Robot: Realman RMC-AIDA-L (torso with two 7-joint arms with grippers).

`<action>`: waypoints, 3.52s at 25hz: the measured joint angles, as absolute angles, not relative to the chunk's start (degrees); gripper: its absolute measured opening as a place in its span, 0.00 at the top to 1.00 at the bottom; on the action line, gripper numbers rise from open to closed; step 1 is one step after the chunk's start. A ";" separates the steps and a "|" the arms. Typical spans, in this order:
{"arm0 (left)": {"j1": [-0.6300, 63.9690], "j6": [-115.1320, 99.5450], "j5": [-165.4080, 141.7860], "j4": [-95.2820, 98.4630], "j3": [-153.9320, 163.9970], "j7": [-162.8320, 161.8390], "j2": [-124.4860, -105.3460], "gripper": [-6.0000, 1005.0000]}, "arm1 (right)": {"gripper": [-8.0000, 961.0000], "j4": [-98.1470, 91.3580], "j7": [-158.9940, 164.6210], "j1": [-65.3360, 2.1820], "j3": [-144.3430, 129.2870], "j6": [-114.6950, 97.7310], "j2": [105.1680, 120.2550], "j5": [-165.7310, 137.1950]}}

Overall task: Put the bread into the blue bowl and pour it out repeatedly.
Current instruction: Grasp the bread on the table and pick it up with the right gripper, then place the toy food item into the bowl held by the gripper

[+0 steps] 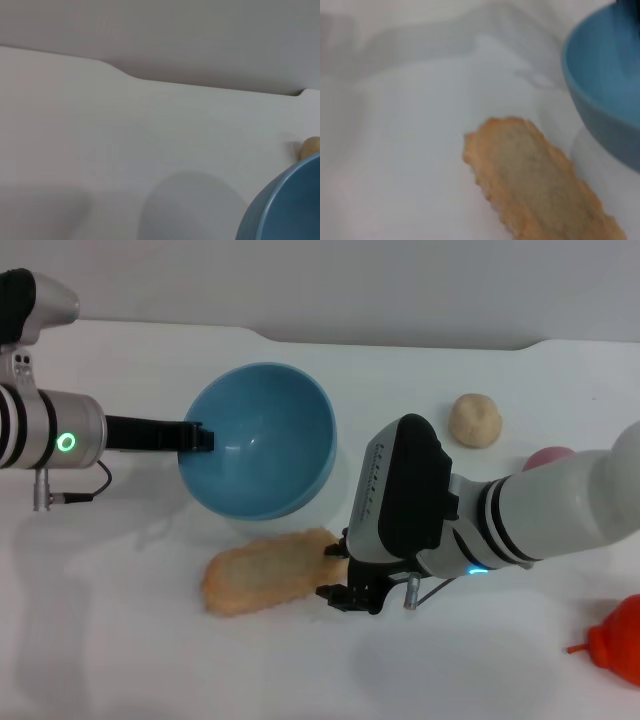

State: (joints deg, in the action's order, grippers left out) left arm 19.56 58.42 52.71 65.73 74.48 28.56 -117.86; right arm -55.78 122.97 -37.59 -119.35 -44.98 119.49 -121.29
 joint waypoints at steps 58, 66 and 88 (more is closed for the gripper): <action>22.61 56.99 50.56 56.80 74.30 28.89 -117.44 1.00 | 0.91 -77.74 108.88 -16.61 -76.37 -72.72 118.92 -107.24; 27.57 60.90 48.16 52.89 79.97 26.94 -117.81 1.00 | 0.92 -80.21 104.86 -17.04 -78.65 -73.21 119.02 -102.14; 33.17 63.42 55.98 58.27 90.15 23.66 -118.12 1.00 | 0.91 -68.32 103.84 -18.02 -84.37 -68.25 119.05 -101.07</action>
State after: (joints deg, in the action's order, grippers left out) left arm 33.17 63.42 55.98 58.27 90.15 23.66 -118.12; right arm -68.32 103.84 -18.02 -84.37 -68.25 119.05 -101.07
